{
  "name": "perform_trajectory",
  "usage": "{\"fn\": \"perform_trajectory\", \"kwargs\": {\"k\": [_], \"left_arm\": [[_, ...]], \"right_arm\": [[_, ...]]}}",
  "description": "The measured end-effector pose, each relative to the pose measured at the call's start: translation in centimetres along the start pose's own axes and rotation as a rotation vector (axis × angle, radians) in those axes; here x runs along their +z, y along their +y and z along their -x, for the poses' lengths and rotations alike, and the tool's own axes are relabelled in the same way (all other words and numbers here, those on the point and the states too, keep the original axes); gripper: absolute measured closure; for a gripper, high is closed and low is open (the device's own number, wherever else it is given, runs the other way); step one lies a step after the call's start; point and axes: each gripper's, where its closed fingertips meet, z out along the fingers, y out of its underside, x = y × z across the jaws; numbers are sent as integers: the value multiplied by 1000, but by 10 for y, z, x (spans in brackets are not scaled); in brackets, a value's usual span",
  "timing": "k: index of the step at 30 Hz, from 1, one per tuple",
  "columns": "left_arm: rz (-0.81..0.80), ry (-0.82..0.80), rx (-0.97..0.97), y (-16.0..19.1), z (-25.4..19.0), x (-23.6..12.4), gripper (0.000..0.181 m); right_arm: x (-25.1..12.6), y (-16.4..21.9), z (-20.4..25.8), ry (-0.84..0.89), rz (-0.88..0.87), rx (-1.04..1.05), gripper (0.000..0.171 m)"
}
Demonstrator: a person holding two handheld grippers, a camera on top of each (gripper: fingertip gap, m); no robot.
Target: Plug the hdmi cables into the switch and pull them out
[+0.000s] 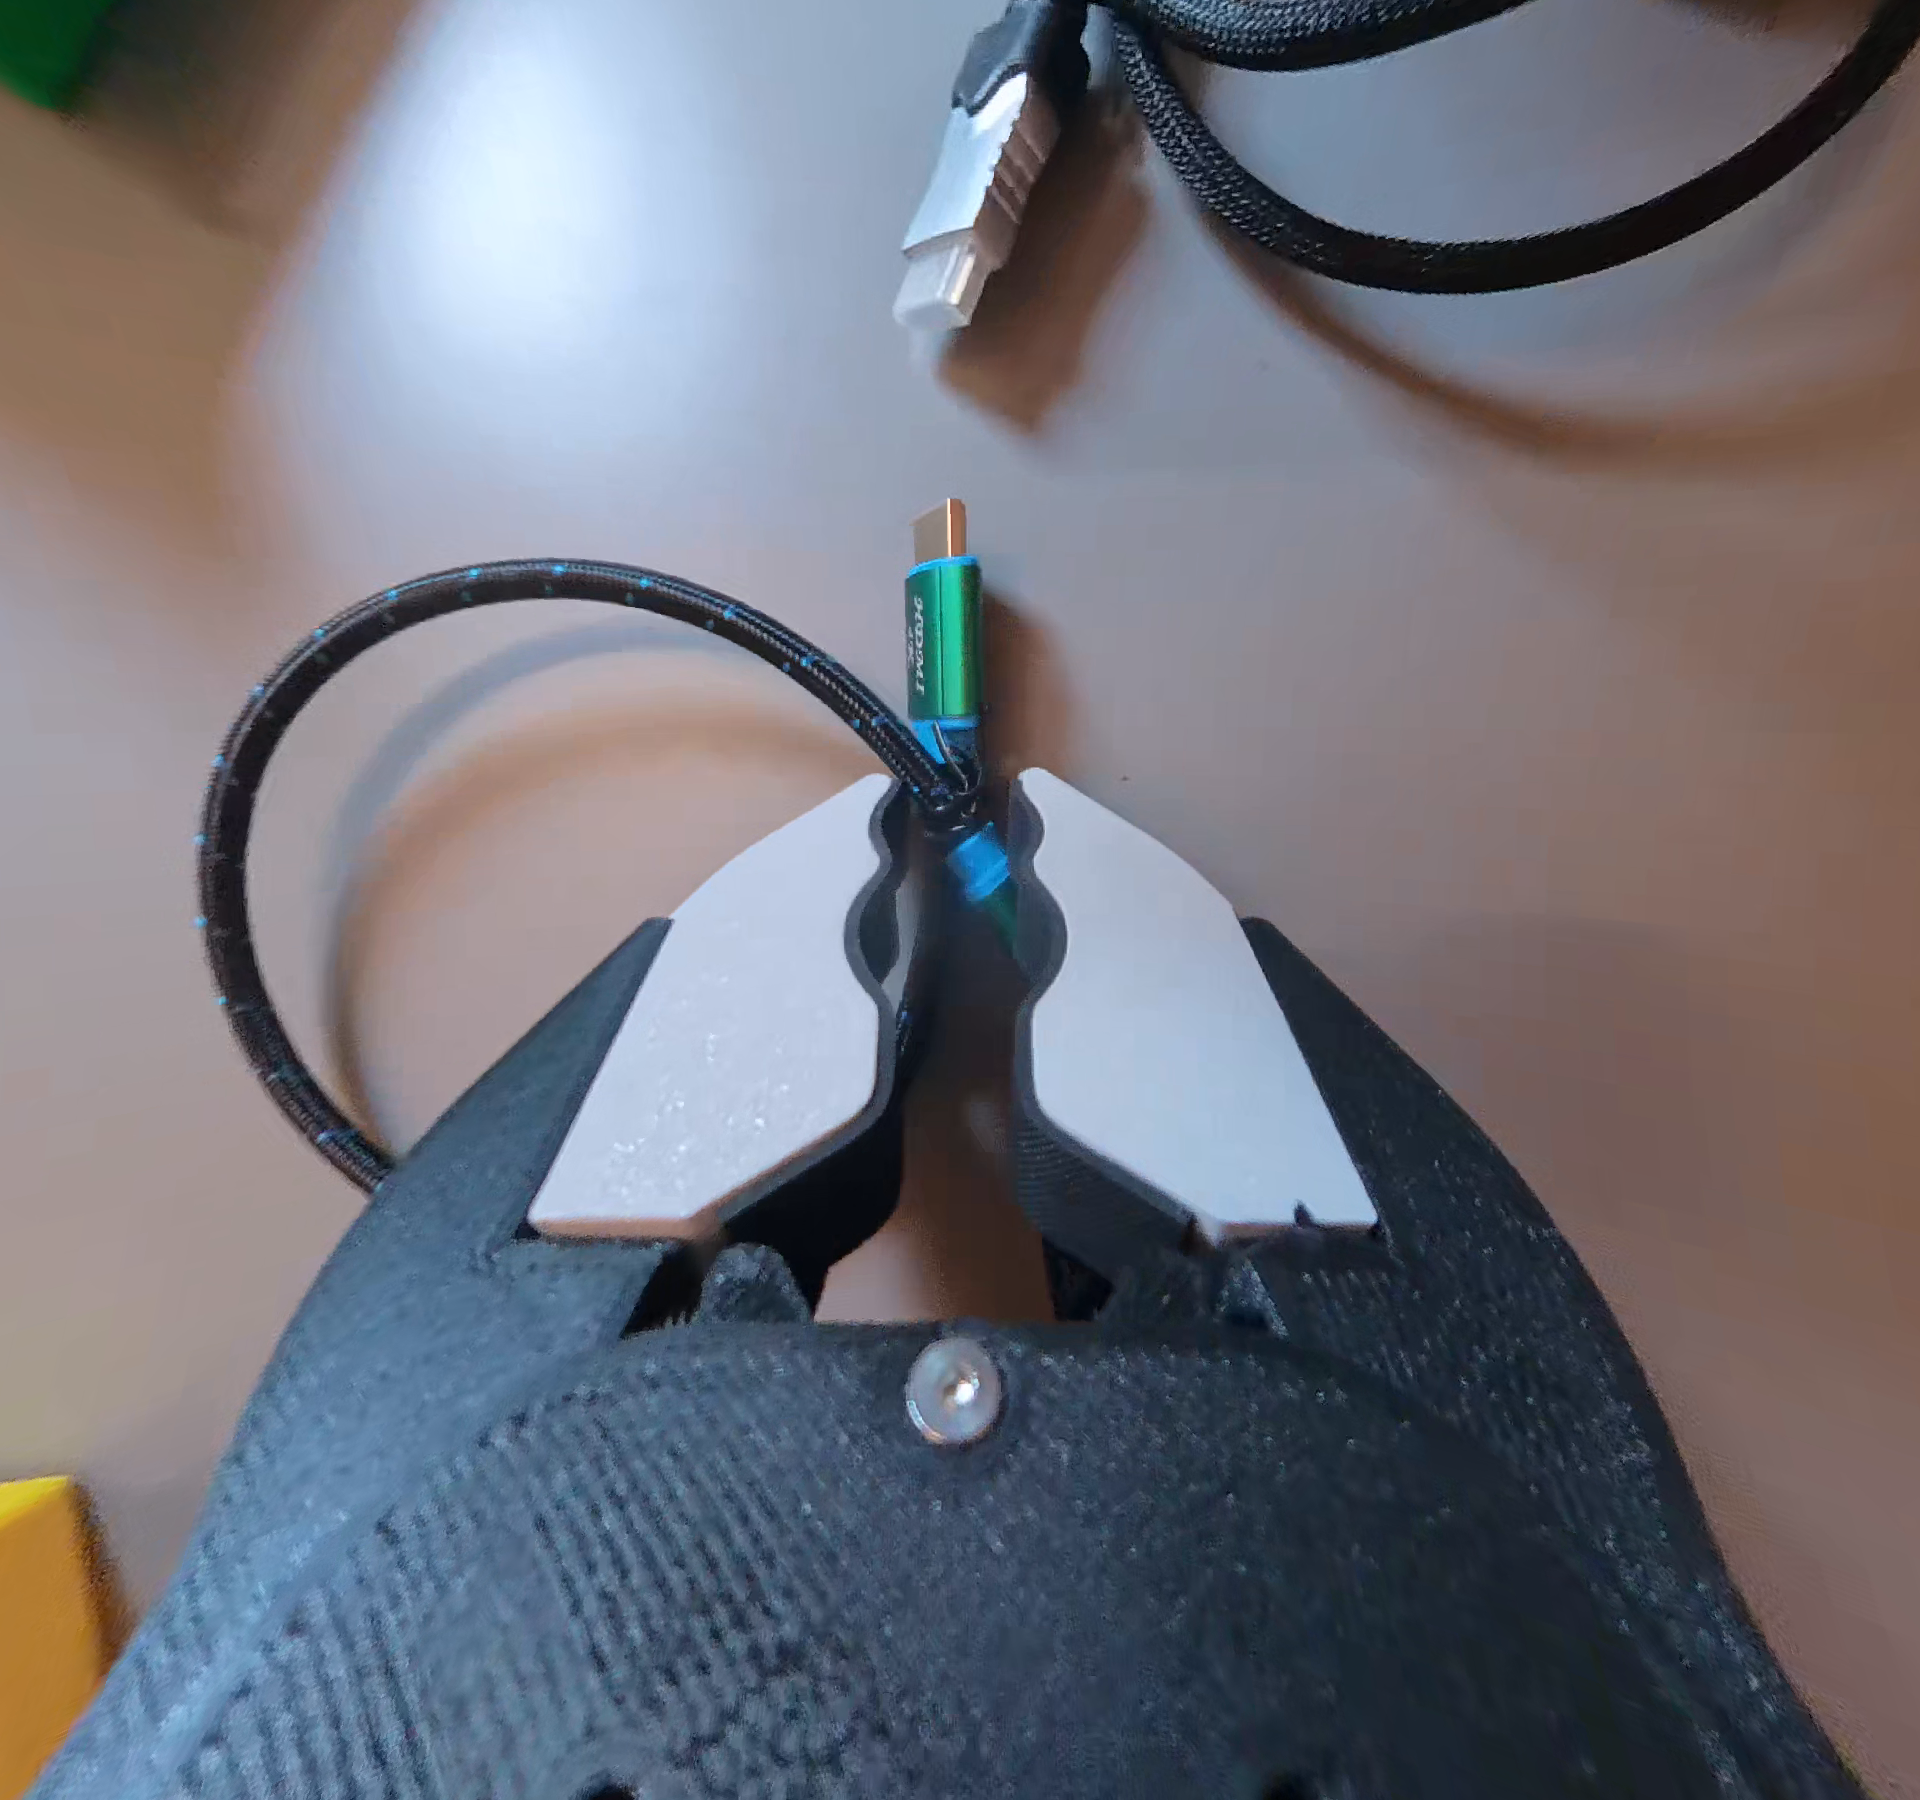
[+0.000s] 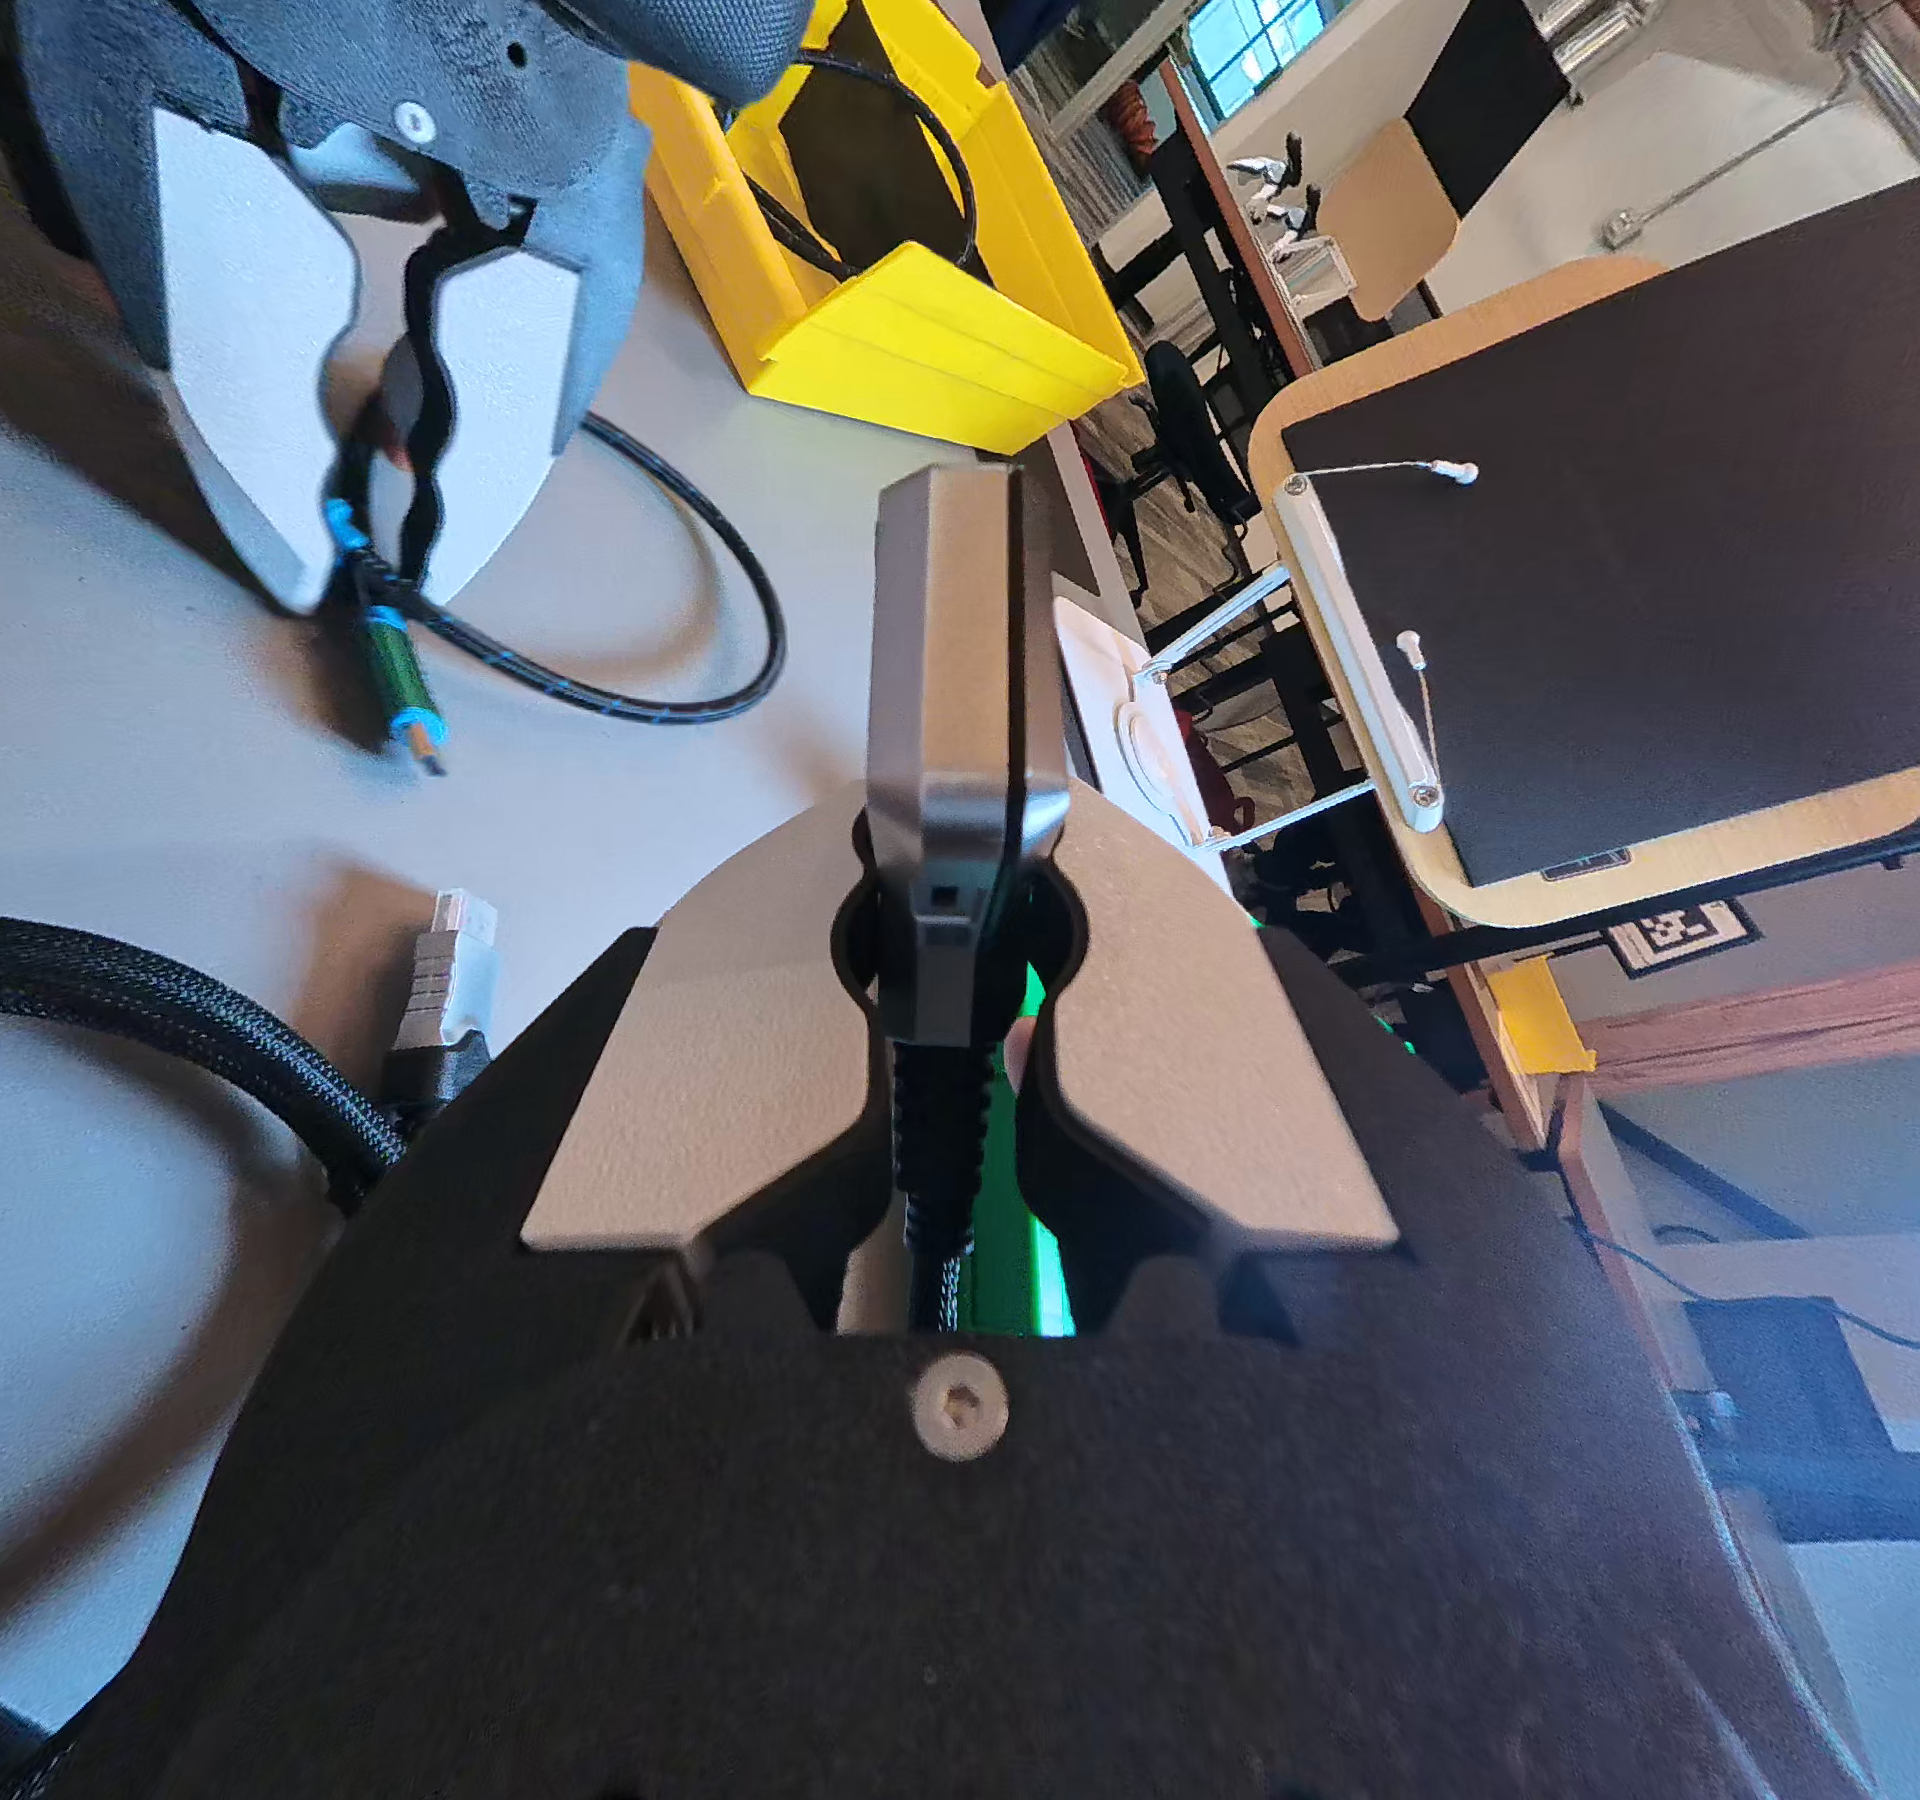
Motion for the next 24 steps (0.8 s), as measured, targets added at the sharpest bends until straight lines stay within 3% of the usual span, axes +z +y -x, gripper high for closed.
{"fn": "perform_trajectory", "kwargs": {"k": [4, 9, 14, 24], "left_arm": [[32, -228, 83, 4, 43, -11, 169], [-8, -403, 67, -13, 82, -53, 170], [-51, -465, 99, -32, 82, -65, 170], [-31, -480, 169, -28, 67, -62, 170]], "right_arm": [[3, 2, 4, 5, 17, -50, 147], [16, 2, 11, 42, 63, -163, 148], [34, 6, 24, 61, 156, -302, 148], [47, 2, 44, -29, 132, -282, 148]]}}
